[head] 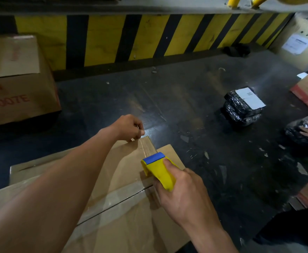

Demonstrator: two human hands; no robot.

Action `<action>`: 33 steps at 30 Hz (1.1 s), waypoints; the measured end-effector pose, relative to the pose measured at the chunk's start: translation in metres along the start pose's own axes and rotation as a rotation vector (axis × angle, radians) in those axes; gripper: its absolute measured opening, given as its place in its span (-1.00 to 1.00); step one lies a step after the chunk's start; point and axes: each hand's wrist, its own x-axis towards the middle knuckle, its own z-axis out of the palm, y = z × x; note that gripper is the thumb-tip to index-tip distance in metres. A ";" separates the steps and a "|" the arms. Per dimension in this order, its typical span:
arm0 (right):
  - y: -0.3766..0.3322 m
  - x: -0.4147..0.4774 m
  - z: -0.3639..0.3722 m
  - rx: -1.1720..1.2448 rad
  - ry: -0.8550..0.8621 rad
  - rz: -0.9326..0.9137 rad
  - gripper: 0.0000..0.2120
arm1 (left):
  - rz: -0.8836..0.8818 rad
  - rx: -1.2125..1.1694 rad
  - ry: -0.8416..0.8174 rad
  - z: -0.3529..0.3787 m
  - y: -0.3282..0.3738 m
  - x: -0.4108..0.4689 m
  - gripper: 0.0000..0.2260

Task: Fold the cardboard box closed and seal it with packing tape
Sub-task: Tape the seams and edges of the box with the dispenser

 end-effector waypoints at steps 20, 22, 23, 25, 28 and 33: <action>0.007 0.008 -0.005 -0.096 -0.028 -0.032 -0.44 | -0.148 -0.093 -0.122 0.009 0.003 0.002 -0.88; 0.005 0.009 -0.005 -0.104 -0.028 -0.033 -0.47 | -0.202 -0.129 -0.143 0.009 0.005 0.003 -0.89; 0.005 0.010 -0.005 -0.106 -0.026 -0.032 -0.48 | -0.231 -0.148 -0.145 0.009 0.005 0.004 -0.91; 0.003 0.011 -0.004 -0.112 -0.023 -0.030 -0.49 | -0.288 -0.177 -0.145 0.009 0.003 0.003 -0.95; 0.003 0.013 -0.002 -0.117 -0.016 -0.032 -0.50 | -0.340 -0.184 -0.131 0.009 0.001 0.001 -0.81; 0.003 0.012 0.000 -0.119 0.008 -0.035 -0.46 | -0.238 -0.136 -0.029 0.010 -0.007 -0.002 -0.84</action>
